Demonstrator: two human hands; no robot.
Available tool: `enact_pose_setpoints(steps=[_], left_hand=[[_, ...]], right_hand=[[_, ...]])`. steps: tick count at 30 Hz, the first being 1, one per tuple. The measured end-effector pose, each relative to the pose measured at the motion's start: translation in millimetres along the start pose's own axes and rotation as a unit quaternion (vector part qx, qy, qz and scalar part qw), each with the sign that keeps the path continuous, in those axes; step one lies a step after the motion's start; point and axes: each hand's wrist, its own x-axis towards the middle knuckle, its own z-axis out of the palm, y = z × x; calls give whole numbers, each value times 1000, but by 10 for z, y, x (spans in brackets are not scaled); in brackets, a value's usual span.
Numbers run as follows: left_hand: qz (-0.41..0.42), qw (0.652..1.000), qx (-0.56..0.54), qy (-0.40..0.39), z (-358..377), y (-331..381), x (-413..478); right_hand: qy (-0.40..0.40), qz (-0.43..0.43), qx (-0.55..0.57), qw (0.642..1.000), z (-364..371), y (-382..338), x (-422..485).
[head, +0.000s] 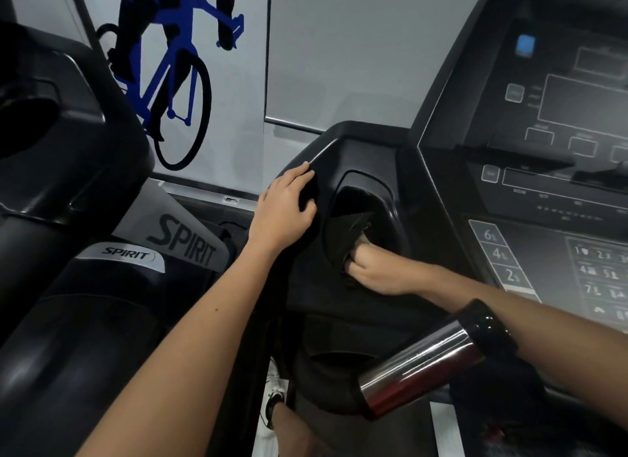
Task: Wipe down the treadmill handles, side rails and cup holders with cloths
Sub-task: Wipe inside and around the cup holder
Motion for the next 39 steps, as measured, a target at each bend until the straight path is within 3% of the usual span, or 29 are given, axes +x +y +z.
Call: enact_pose_setpoints(steps=[6, 8, 11, 14, 16, 18, 22, 25, 27, 33, 36, 39], left_hand=[[3, 1000, 3, -15, -3, -29, 17], [9, 1000, -3, -21, -11, -35, 12], [9, 999, -27, -29, -40, -45, 4], [11, 999, -19, -35, -30, -40, 6], [7, 999, -4, -37, -16, -41, 36], [1, 999, 20, -46, -19, -34, 60], [6, 999, 21, -46, -43, -46, 34], [24, 999, 3, -39, -35, -71, 5], [24, 999, 0, -46, -27, -78, 6], [6, 998, 17, -52, -32, -61, 38], [4, 999, 3, -33, -27, -25, -3], [7, 1000, 4, -29, -27, -29, -19]], right_hand=[[28, 47, -55, 997, -144, -21, 233], [77, 79, -78, 991, -256, -83, 333], [139, 53, -61, 987, -299, -121, 386], [91, -50, 19, 994, -294, -54, 171], [37, -117, 14, 992, -282, -48, -43], [-3, -130, -6, 992, -253, -82, -157], [94, -88, 40, 991, -233, -86, 92], [134, -4, 43, 990, -245, -60, 349], [113, 7, 22, 993, -218, -53, 360], [11, -155, -32, 987, -283, -67, -243], [-43, -88, -128, 987, -515, -17, -461], [-58, 27, -314, 947, -700, 14, -526]])
